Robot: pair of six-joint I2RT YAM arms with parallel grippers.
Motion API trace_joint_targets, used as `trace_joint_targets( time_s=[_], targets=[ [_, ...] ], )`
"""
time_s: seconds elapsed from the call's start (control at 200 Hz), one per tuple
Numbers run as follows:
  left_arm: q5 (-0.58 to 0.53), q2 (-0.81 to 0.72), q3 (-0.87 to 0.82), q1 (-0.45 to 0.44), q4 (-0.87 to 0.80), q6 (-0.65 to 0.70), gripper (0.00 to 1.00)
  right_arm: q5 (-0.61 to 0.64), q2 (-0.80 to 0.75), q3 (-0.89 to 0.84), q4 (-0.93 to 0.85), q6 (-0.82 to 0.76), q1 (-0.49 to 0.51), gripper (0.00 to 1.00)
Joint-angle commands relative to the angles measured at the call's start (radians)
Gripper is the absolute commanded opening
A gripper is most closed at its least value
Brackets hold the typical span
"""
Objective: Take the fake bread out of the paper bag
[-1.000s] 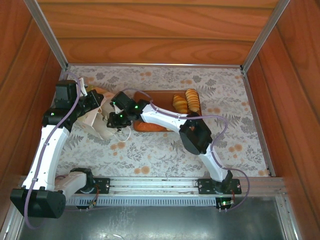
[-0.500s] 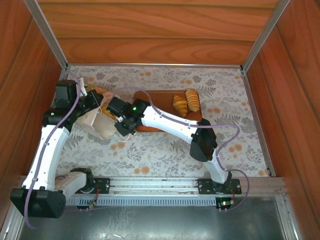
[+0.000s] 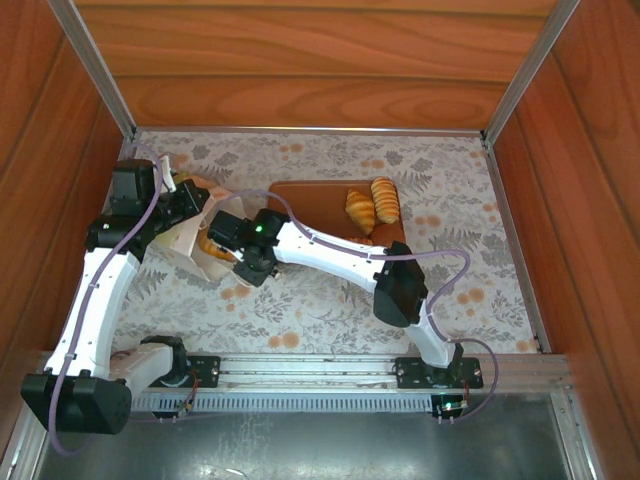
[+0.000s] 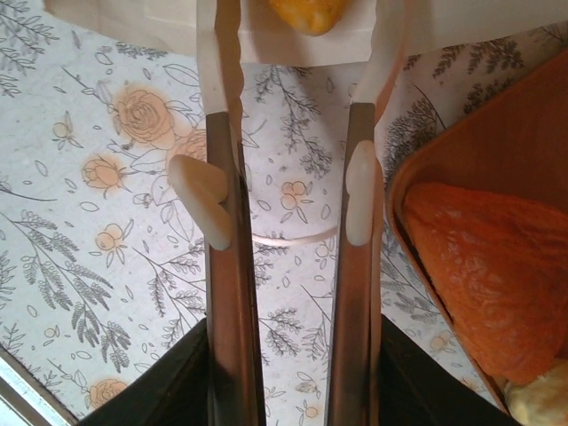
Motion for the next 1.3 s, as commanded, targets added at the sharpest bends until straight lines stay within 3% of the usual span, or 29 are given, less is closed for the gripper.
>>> trace_joint_targets(
  time_s=[0.0,0.305,0.925,1.294],
  targets=[
    [0.042,0.005,0.014,-0.005,0.02,0.005,0.0,-0.058,-0.062,-0.026,0.047,0.03,-0.01,0.46],
    [0.054,0.004,0.014,-0.005,0.02,0.006,0.0,-0.144,-0.069,-0.042,0.107,0.093,-0.048,0.51],
    [0.043,-0.004,0.01,-0.005,0.021,0.007,0.0,-0.255,0.103,0.103,0.069,0.044,-0.072,0.51],
    [0.038,-0.007,0.009,-0.004,0.022,0.008,0.0,-0.232,-0.008,0.051,0.107,0.075,-0.072,0.35]
  ],
)
